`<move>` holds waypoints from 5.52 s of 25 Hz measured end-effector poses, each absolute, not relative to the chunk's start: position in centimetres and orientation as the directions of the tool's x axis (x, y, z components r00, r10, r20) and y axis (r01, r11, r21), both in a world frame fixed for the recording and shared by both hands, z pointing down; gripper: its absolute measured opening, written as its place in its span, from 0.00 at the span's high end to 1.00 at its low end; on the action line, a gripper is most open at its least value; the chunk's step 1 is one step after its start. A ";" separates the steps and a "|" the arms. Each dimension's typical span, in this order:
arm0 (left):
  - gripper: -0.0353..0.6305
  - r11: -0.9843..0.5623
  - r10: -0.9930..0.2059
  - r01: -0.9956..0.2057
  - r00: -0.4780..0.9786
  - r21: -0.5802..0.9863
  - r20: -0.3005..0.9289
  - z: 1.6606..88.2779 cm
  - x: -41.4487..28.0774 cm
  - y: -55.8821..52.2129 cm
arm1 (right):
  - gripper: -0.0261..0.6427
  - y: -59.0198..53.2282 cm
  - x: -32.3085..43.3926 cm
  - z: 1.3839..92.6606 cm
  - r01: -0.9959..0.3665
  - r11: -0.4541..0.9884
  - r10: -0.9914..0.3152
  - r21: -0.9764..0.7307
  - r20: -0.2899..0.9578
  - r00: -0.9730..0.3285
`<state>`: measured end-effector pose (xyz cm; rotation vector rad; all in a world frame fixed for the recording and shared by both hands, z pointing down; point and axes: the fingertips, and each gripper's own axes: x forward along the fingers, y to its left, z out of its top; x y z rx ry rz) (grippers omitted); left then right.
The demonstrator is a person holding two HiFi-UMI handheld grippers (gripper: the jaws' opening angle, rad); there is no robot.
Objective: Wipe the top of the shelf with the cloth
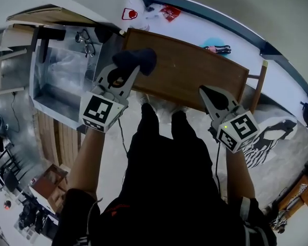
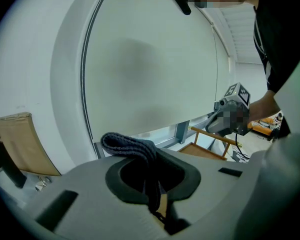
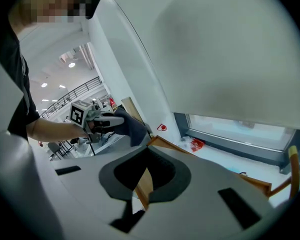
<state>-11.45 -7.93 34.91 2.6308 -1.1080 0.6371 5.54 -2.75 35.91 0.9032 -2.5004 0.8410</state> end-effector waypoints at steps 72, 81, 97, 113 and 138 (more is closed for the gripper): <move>0.89 -0.892 -0.283 -0.446 0.436 -0.068 0.854 64.1 1.1 -13.0 | 0.95 -0.3 12.8 46.9 -0.764 0.345 -0.444 -0.545 0.622 -0.645; 0.89 -0.926 -0.233 -0.374 0.475 -0.045 0.849 64.2 7.9 -11.5 | 0.95 1.1 16.8 46.3 -0.781 0.310 -0.492 -0.543 0.611 -0.620; 0.89 -0.962 -0.160 -0.272 0.531 -0.011 0.832 64.2 18.2 -9.4 | 0.95 3.8 22.1 46.3 -0.786 0.247 -0.545 -0.567 0.590 -0.596; 0.89 -0.988 -0.075 -0.152 0.581 0.018 0.811 64.3 27.5 -6.7 | 0.95 6.1 26.2 46.1 -0.791 0.184 -0.581 -0.583 0.585 -0.566; 0.89 -0.994 -0.031 -0.092 0.747 0.057 0.664 55.7 32.3 -6.4 | 0.95 5.7 26.4 44.2 -0.804 0.192 -0.607 -0.563 0.576 -0.548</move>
